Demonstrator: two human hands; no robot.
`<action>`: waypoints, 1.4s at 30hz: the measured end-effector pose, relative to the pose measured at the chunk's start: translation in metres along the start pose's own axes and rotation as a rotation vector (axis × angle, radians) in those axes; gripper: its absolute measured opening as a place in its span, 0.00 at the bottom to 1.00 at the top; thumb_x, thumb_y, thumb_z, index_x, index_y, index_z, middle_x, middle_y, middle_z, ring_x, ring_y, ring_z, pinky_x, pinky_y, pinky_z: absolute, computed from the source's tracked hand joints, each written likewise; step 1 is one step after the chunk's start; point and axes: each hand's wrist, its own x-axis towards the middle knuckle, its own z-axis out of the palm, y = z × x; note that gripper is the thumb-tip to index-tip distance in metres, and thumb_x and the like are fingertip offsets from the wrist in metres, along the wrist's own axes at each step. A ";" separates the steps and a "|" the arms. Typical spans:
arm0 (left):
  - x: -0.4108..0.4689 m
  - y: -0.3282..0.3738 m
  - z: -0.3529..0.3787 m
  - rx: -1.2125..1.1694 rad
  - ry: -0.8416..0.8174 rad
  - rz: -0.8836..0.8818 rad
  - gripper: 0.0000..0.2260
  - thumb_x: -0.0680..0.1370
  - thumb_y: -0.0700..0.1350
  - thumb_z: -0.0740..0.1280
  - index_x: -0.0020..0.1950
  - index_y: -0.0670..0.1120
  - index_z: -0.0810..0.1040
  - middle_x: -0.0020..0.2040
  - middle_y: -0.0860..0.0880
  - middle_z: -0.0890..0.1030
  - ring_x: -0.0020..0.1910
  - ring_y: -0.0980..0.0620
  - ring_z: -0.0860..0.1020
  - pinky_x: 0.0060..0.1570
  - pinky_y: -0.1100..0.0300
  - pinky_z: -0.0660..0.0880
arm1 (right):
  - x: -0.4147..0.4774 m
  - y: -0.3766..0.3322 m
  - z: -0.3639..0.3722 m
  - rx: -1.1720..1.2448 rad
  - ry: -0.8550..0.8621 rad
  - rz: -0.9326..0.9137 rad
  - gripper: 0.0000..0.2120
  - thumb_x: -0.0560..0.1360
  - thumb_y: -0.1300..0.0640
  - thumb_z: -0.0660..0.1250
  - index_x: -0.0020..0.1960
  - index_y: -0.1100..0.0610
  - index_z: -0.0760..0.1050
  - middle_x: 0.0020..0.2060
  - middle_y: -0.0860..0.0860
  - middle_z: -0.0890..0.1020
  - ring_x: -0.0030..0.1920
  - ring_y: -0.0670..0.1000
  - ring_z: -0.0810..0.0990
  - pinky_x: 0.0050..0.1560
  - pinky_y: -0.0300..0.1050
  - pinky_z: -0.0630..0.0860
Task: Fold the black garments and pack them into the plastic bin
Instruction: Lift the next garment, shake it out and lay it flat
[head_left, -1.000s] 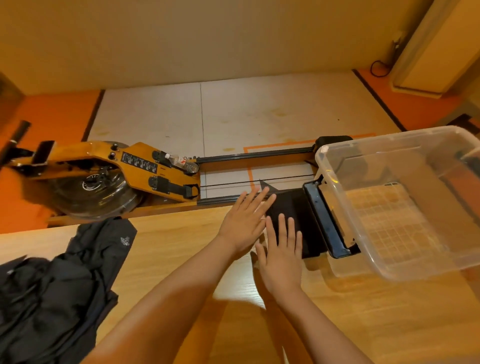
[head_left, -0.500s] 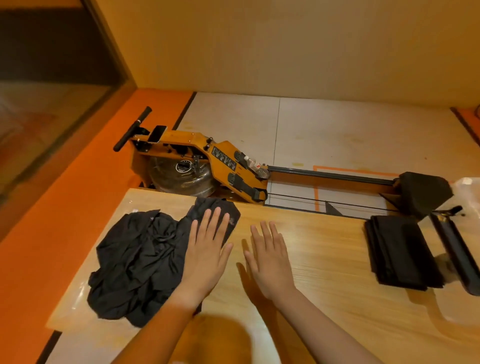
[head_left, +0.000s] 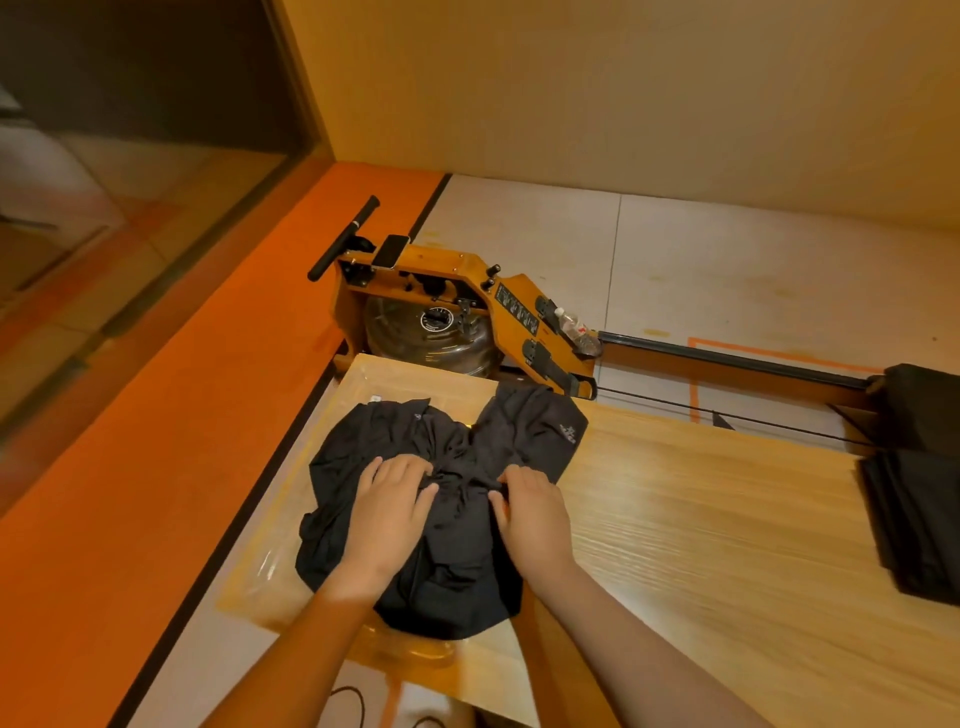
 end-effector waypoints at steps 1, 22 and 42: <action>0.003 0.000 -0.003 -0.037 0.029 -0.008 0.12 0.81 0.52 0.60 0.56 0.46 0.77 0.52 0.51 0.78 0.56 0.49 0.76 0.67 0.54 0.61 | 0.001 -0.001 -0.002 0.027 0.037 0.013 0.09 0.81 0.52 0.59 0.51 0.57 0.73 0.46 0.54 0.78 0.49 0.55 0.75 0.49 0.47 0.69; 0.089 0.115 -0.112 -0.670 0.021 0.197 0.08 0.82 0.49 0.59 0.46 0.47 0.72 0.38 0.48 0.76 0.36 0.54 0.75 0.36 0.55 0.70 | 0.002 0.041 -0.171 0.392 0.599 0.033 0.05 0.80 0.56 0.60 0.45 0.52 0.71 0.37 0.42 0.75 0.41 0.41 0.75 0.38 0.41 0.70; 0.145 0.237 -0.169 -1.006 -0.152 0.323 0.07 0.82 0.45 0.61 0.53 0.46 0.78 0.48 0.46 0.82 0.52 0.50 0.81 0.49 0.58 0.78 | -0.003 0.064 -0.266 0.386 0.411 0.099 0.17 0.72 0.38 0.64 0.57 0.45 0.73 0.51 0.39 0.76 0.52 0.37 0.74 0.53 0.40 0.73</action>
